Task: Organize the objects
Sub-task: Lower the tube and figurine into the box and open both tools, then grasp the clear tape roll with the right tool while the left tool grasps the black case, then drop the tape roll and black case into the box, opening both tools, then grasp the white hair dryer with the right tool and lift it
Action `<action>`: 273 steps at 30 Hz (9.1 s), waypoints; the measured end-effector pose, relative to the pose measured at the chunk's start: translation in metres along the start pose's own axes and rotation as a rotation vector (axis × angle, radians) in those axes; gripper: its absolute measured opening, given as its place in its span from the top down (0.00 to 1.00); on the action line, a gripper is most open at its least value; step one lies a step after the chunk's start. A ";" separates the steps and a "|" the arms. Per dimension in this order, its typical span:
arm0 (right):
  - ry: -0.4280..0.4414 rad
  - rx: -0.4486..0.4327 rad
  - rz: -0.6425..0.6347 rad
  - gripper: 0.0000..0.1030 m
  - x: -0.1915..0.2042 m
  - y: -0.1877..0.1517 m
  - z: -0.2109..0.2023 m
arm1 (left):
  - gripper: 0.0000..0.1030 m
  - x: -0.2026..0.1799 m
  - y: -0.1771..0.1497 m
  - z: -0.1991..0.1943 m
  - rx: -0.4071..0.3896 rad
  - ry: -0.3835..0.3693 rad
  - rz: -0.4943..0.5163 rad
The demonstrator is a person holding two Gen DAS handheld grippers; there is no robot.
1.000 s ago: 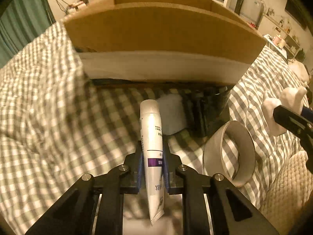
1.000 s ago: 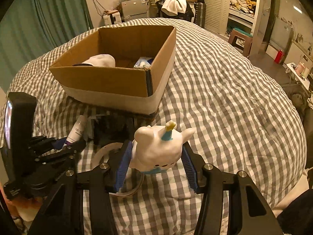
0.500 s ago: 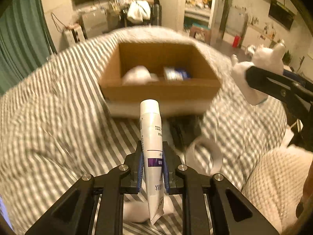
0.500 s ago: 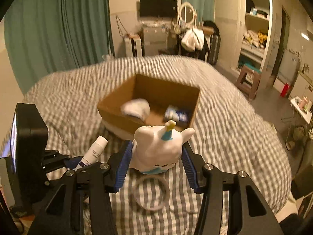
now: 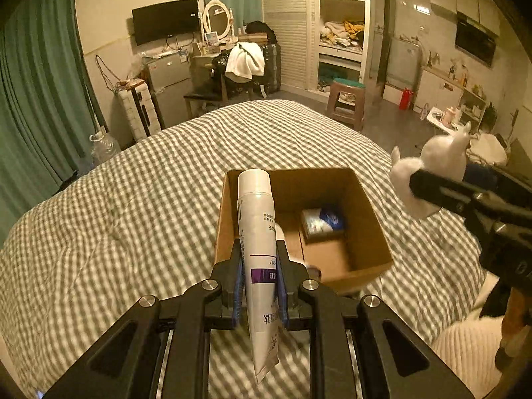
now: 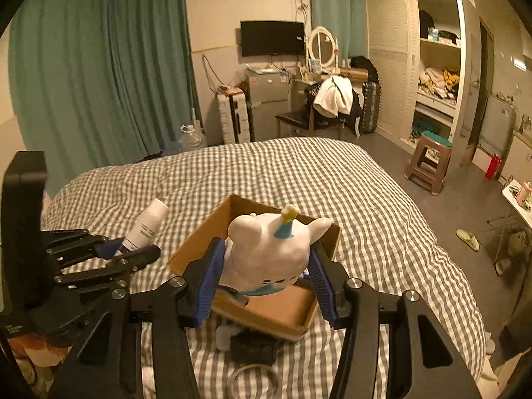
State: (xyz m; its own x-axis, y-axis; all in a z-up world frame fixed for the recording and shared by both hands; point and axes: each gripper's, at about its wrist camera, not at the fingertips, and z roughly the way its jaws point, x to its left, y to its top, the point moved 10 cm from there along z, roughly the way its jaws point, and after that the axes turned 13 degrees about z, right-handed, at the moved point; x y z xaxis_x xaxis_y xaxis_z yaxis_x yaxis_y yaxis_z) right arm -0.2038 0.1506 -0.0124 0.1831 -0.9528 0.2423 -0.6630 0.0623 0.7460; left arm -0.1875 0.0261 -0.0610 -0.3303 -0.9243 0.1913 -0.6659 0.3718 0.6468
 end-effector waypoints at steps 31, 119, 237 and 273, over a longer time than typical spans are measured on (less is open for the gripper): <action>-0.095 0.165 0.066 0.18 -0.074 -0.002 0.114 | 0.17 -0.013 0.039 0.089 -0.071 -0.114 0.051; -0.261 0.296 0.090 0.22 -0.165 -0.169 0.092 | 0.21 -0.157 -0.116 0.155 0.137 -0.089 0.175; 0.226 0.618 -0.493 0.28 0.102 -0.316 0.103 | 0.03 0.074 -0.226 0.037 0.260 0.156 -0.253; -0.145 0.266 -0.204 0.57 -0.059 -0.173 0.063 | 0.03 -0.002 -0.169 0.082 0.275 0.125 -0.036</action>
State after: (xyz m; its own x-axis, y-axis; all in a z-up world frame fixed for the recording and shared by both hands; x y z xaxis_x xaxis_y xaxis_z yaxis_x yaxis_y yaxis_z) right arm -0.1457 0.1777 -0.1949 0.2389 -0.9710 0.0003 -0.7923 -0.1948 0.5782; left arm -0.1288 -0.0279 -0.2313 -0.2292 -0.9344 0.2725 -0.8374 0.3321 0.4342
